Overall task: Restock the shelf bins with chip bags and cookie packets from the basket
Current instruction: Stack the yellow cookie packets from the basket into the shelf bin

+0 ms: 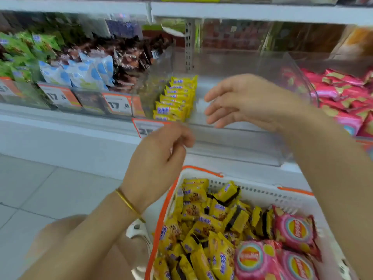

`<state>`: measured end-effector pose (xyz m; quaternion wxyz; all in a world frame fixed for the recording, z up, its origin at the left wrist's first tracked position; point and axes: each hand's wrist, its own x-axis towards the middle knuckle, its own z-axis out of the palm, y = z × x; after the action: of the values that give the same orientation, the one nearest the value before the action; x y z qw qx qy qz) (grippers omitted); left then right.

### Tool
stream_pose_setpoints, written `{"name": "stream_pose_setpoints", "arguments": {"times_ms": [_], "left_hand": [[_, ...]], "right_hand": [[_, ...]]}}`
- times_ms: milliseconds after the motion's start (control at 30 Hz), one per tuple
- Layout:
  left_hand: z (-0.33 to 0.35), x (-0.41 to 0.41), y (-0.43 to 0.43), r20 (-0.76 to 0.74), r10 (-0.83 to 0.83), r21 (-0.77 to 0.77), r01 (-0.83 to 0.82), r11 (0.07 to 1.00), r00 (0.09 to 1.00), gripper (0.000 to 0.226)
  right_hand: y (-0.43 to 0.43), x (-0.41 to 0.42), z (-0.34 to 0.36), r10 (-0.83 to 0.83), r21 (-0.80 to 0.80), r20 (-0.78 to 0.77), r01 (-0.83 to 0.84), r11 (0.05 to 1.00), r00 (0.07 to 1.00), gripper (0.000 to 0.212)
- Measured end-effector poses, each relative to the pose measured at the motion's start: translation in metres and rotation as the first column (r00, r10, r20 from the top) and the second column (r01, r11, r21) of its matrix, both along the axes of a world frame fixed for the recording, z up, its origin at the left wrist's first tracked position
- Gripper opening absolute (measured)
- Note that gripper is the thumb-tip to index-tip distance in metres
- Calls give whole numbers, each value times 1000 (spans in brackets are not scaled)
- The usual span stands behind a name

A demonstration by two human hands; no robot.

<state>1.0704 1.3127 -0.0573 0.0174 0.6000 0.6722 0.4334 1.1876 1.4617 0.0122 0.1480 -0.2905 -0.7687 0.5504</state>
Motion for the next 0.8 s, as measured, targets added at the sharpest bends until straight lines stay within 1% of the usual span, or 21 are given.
{"name": "stream_pose_setpoints", "arguments": {"times_ms": [67, 100, 133, 167, 200, 233, 267, 300, 333, 367, 400, 433, 500, 567, 600, 633, 667, 700, 767, 800], "left_hand": [[-22, 18, -2, 31, -76, -217, 81, 973, 997, 27], [-33, 22, 2, 3, -117, -334, 111, 936, 993, 28], [-44, 24, 7, -28, -164, -441, 135, 887, 986, 26], [-54, 25, 13, -43, -206, -526, 153, 837, 978, 23], [-63, 26, 19, -44, -228, -580, 161, 799, 973, 21], [-71, 27, 24, -40, -232, -610, 160, 776, 972, 21], [-79, 27, 28, -40, -228, -631, 152, 761, 973, 21], [-86, 28, 31, -49, -227, -652, 141, 745, 973, 22], [-91, 30, 33, -60, -234, -677, 132, 724, 970, 22], [-95, 31, 35, -76, -249, -702, 125, 701, 966, 23], [-99, 32, 36, -96, -266, -723, 116, 680, 959, 23], [-101, 32, 37, -112, -278, -739, 107, 665, 954, 24], [-103, 32, 39, -135, -285, -758, 86, 647, 949, 25], [-105, 32, 40, -155, -296, -775, 70, 628, 943, 26], [-106, 33, 40, -158, -302, -783, 67, 618, 940, 26], [-107, 33, 40, -155, -306, -790, 69, 610, 939, 26], [-108, 34, 41, -148, -308, -794, 73, 604, 940, 26], [-108, 35, 40, -140, -310, -797, 78, 599, 940, 26], [-110, 37, 39, -131, -313, -801, 86, 592, 941, 25], [-111, 39, 39, -127, -318, -803, 91, 589, 940, 25]], "right_hand": [[-14, 35, -3, 69, -66, -67, -74, 995, 995, 24], [-19, 48, -14, 91, -110, -51, -97, 989, 995, 24], [-22, 59, -32, 114, -155, 4, -112, 982, 994, 23], [-23, 66, -56, 131, -198, 98, -110, 974, 987, 20], [-23, 71, -85, 136, -213, 228, -87, 973, 964, 19], [-22, 74, -115, 130, -190, 373, -61, 980, 919, 19], [-19, 76, -146, 124, -143, 508, -58, 988, 852, 21], [-17, 78, -175, 131, -84, 625, -100, 991, 770, 22], [-19, 79, -198, 146, -21, 708, -186, 982, 691, 24], [-25, 78, -216, 167, 33, 760, -294, 955, 629, 28], [-32, 75, -229, 197, 50, 776, -370, 928, 599, 33], [-38, 72, -239, 230, 20, 769, -382, 924, 597, 37], [-47, 66, -247, 295, -76, 727, -353, 932, 621, 47], [-51, 65, -247, 360, -157, 702, -360, 920, 614, 56], [-51, 67, -247, 373, -163, 700, -372, 914, 609, 58], [-51, 70, -247, 357, -135, 700, -376, 917, 618, 59], [-51, 73, -248, 325, -94, 700, -369, 925, 636, 57], [-51, 76, -250, 288, -59, 690, -345, 937, 664, 51], [-51, 82, -254, 240, -56, 642, -268, 962, 728, 29], [-52, 84, -255, 235, -64, 618, -250, 966, 750, 23]]}}
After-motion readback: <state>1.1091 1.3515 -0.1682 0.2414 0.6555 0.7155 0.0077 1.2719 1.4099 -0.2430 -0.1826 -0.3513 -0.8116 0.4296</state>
